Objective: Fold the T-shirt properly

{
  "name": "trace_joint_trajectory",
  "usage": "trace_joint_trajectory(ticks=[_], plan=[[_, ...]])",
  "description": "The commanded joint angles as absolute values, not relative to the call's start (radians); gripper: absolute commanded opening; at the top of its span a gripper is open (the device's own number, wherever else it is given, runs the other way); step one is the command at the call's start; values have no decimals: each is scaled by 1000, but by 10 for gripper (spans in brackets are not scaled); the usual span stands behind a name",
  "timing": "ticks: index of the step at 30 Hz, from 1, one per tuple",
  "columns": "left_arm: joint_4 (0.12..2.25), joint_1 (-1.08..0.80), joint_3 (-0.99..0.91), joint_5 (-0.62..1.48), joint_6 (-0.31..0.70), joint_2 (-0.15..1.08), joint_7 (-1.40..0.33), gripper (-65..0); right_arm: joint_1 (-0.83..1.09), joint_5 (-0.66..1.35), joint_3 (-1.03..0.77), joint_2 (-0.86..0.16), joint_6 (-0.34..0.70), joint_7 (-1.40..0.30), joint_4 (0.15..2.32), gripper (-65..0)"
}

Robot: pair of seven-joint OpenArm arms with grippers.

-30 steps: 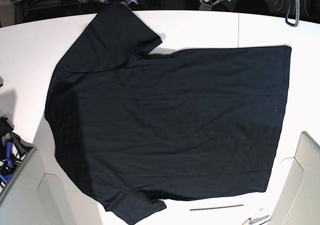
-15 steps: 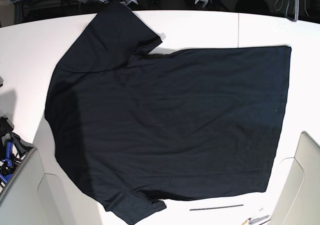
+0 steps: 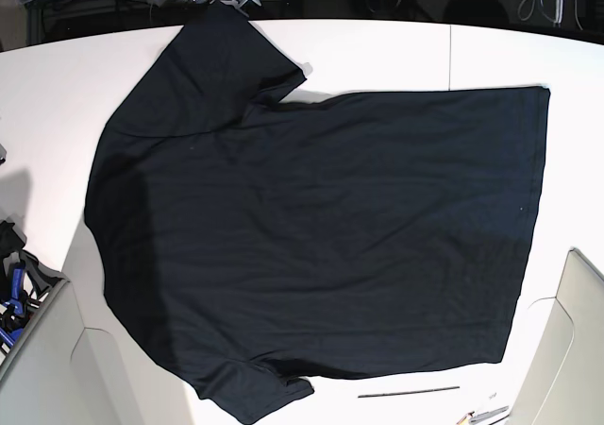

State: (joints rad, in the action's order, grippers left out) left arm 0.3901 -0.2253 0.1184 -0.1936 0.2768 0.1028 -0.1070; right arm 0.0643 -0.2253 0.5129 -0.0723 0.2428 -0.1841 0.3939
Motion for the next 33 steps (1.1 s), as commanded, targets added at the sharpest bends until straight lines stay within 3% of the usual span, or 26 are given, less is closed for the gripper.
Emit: trace_joint_trajectory(ticks=[1,9,19,22,29,33], plan=[[413,-244,120,-184,281,112,-106,-486,69,-220,514,-75,262,-184,404,-474],[611,-403,120,-15,356,183,-127,-486,200,-136,514,-157,322,-197,579,-474],[960,-662,109,38,356,237,-197,-486,499,89,514,-339,318,-527,1117,-474],[1087,-732,80,49,356,236,-234,-486,579,118,500,-387,317,-548,1290,-474],[1404,-888,-55,79,356,236,-237,-486,758,183,297,-421,322,-608,1678,-474],[1570,-955,-155,78,356,236,-260,-486,806,304,152,-421,394,-690,1870,-474]])
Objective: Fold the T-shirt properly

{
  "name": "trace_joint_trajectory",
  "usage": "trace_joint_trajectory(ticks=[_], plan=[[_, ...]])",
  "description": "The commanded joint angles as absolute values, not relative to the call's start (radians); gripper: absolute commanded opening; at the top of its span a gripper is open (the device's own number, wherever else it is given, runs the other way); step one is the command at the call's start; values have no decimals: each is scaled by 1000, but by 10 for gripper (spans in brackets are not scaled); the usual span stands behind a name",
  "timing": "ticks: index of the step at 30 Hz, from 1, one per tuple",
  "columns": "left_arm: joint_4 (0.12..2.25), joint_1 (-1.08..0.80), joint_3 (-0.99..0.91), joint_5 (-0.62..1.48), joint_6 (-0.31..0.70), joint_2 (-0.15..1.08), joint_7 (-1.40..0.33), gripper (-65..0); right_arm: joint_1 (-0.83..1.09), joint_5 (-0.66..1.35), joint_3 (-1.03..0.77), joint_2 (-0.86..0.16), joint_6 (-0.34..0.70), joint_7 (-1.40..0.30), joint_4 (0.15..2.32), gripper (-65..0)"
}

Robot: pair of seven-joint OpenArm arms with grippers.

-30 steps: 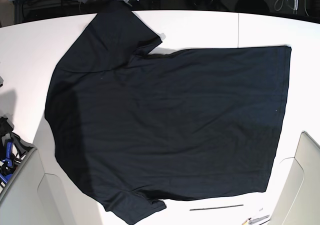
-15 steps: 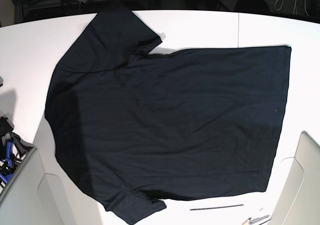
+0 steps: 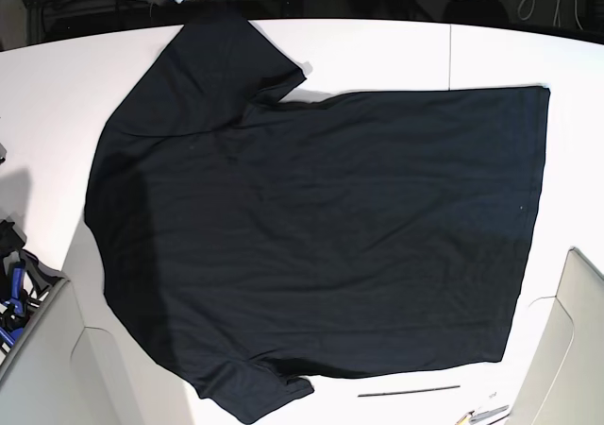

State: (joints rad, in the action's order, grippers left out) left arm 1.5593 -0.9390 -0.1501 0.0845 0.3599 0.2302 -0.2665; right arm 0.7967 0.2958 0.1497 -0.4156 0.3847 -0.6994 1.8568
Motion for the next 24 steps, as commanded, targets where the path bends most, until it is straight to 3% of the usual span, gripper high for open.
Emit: trace_joint_trajectory(ticks=[1,7,11,13,18,24], plan=[[1608,-969,-184,79,356,236,-278,-485,812,339,117,-421,413,-709,1911,-474],[1803,-1026,-352,185,357,236,-374,-478,811,552,-89,-419,469,-757,2083,-474],[1883,-1031,-460,271,420,237,-401,-341,780,657,-214,-412,471,-761,2101,-471],[1910,-1031,-507,336,456,241,-401,-298,761,661,-264,-412,466,-764,2098,-431],[1938,-1023,-574,474,461,300,-401,-297,714,664,-373,-413,390,-763,2055,-279],[1937,-960,-602,543,442,371,-402,-289,634,700,-398,-412,392,-764,1893,-275]])
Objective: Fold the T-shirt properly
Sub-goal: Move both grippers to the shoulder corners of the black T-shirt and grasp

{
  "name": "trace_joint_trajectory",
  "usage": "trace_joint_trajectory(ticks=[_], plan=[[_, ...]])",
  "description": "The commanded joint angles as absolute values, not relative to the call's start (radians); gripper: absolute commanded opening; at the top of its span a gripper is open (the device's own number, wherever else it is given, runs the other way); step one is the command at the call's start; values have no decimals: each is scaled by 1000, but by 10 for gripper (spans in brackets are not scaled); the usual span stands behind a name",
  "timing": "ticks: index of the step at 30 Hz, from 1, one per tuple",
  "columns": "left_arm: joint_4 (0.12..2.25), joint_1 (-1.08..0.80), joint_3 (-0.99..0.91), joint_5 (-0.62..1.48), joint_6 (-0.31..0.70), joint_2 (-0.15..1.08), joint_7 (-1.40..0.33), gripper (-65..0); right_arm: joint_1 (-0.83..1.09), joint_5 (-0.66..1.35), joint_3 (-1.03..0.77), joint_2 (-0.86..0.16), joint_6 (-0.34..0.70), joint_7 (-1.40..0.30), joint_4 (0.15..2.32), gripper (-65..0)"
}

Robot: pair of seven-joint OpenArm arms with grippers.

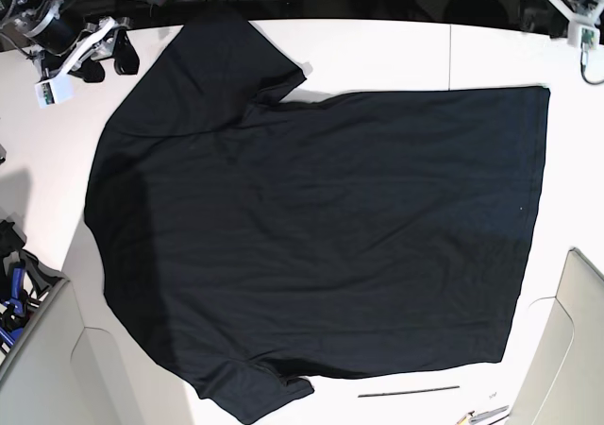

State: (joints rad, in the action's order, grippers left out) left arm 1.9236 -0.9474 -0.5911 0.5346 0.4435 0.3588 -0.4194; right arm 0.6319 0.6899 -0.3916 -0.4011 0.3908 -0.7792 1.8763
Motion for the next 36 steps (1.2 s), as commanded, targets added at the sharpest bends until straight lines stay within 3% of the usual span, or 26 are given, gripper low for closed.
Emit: trace_joint_trajectory(ticks=[1,3,6,17,23,36], plan=[[1937,-944,-603,544,428,381,-402,-289,621,710,-398,-412,399,-764,1864,-275],[1935,-920,-603,544,409,403,-403,-281,603,728,-398,-412,424,-764,1815,-275],[1926,-879,-603,551,374,427,-401,-168,596,754,-397,-411,459,-764,1781,-275],[1615,-613,-603,677,390,516,-411,-169,596,756,-392,-328,461,-764,1778,-275],[1439,-525,-603,791,467,530,-492,-169,596,759,-392,-309,461,-764,1778,-275],[1388,-518,-540,845,513,529,-537,-169,596,794,-343,-244,461,-789,1778,-275]])
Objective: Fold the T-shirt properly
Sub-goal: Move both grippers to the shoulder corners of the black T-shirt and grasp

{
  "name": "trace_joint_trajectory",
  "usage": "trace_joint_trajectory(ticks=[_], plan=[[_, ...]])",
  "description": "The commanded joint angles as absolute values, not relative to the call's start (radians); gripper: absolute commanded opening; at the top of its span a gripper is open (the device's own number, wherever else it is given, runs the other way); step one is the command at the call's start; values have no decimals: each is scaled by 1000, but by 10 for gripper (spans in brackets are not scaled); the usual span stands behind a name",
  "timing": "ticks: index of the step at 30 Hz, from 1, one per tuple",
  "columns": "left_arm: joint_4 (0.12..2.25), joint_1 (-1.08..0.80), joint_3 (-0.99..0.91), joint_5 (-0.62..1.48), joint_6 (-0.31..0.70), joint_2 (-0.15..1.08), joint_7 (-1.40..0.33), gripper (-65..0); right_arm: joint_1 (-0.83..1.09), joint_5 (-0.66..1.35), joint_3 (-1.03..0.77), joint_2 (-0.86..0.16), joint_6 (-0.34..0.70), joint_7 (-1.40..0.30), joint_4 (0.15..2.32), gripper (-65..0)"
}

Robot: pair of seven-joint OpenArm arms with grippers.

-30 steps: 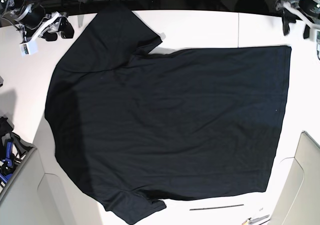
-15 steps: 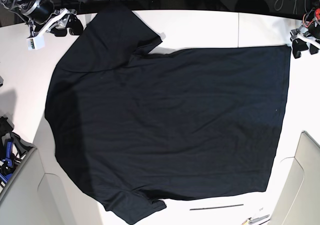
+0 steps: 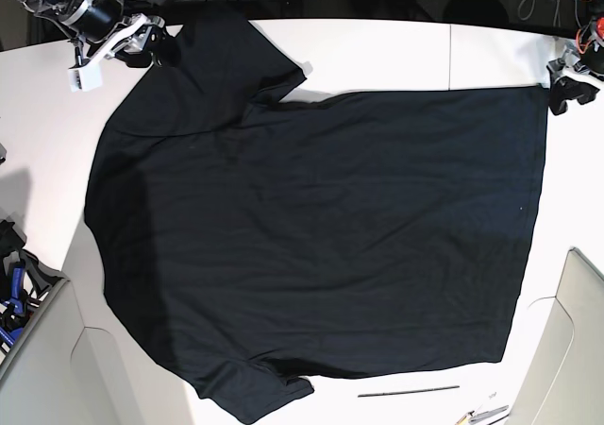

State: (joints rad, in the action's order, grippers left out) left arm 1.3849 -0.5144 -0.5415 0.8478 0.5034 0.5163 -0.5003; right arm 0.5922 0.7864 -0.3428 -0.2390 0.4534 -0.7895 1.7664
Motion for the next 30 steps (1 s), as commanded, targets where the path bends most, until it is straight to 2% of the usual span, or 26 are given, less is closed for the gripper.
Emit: trace_joint_trajectory(ticks=[1,11,16,23,25,27,30], plan=[[1388,-518,-523,845,513,529,-536,-169,596,794,-336,-242,461,-790,1778,-275],[1388,-519,-451,790,514,521,-613,-169,596,794,-264,-232,473,-797,1778,-275],[1389,-527,-451,790,599,521,-672,-169,596,794,-264,-232,479,-797,1778,-275],[1389,-544,-451,789,620,521,-678,-171,596,794,-264,-232,479,-796,1778,-277],[1389,-544,-451,789,656,521,-678,-174,596,794,-264,-232,479,-796,1778,-277],[1390,-543,-451,793,698,521,-678,-229,593,794,-264,-232,480,-791,1778,-277],[1395,-543,-451,804,698,521,-678,-406,590,794,-264,-232,479,-785,1778,-277]])
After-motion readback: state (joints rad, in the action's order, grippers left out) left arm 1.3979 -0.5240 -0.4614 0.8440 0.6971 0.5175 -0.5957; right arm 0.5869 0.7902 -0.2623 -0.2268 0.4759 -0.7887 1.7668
